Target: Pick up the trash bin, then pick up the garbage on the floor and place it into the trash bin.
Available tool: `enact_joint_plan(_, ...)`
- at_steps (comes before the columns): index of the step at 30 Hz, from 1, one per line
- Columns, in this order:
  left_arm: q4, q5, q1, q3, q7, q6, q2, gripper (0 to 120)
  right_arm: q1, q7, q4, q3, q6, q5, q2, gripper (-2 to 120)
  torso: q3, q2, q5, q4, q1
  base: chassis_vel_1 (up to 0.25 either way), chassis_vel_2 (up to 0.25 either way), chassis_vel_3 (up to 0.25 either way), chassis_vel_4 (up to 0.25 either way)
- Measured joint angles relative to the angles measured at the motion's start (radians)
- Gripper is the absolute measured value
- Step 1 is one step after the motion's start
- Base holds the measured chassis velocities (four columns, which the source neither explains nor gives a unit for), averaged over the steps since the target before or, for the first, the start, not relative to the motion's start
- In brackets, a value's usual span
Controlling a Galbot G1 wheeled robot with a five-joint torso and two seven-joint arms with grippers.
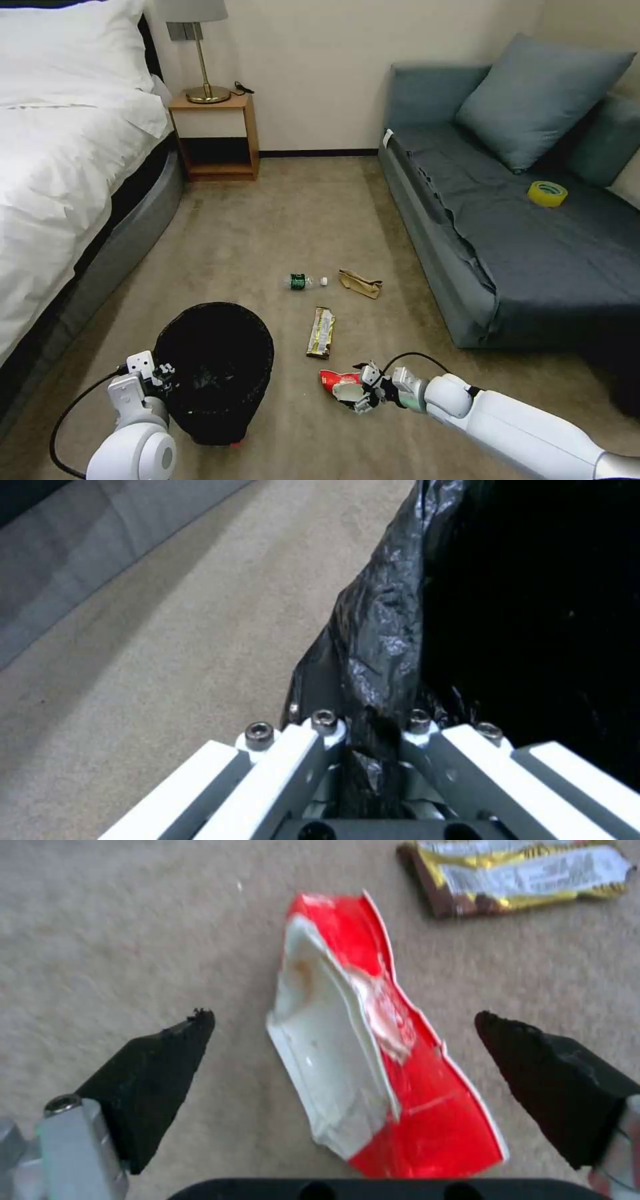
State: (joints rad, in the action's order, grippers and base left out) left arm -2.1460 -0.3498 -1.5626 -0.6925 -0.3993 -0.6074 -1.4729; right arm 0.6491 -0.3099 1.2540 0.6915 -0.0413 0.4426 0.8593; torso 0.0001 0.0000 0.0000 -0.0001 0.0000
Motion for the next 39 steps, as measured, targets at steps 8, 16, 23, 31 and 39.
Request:
enact_joint_plan(8, -0.003, 0.002, -0.006, -0.004, 0.0, 0.006, -0.002, 2, 0.009, 0.01, -0.156, 0.007, -0.086, -0.061, 0.055, 75, 0.0, 0.0, 0.0, 0.0001, 0.0, 0.0, 0.0, 0.0, 0.0)
enact_joint_plan(16, 0.006, 0.008, -0.007, -0.004, 0.001, 0.016, -0.002, 2, 0.026, 0.035, -0.193, -0.012, -0.119, -0.083, 0.065, 42, 0.0, 0.0, 0.0, 0.0001, 0.0, 0.0, 0.0, 0.0, 0.0)
enact_joint_plan(23, 0.008, 0.011, -0.006, -0.001, 0.003, 0.018, -0.003, 2, 0.031, 0.057, -0.165, -0.019, -0.122, -0.079, 0.057, 19, 0.0, 0.0, 0.0, 0.0001, 0.0, 0.0, 0.0, 0.0, 0.0)
enact_joint_plan(31, 0.005, 0.011, -0.003, 0.003, 0.005, 0.019, 0.0, 2, 0.068, 0.11, -0.051, -0.05, -0.118, -0.039, 0.027, 0, 0.0, 0.0, 0.0, 0.0001, 0.0, 0.0, 0.0, 0.0, 0.0)
enact_joint_plan(39, 0.009, 0.008, 0.006, 0.01, 0.006, 0.015, 0.004, 2, 0.108, 0.184, 0.27, -0.164, -0.039, 0.069, -0.074, 0, 0.0, 0.0, -0.0002, 0.0, 0.0, 0.0, 0.0, 0.0, 0.0)
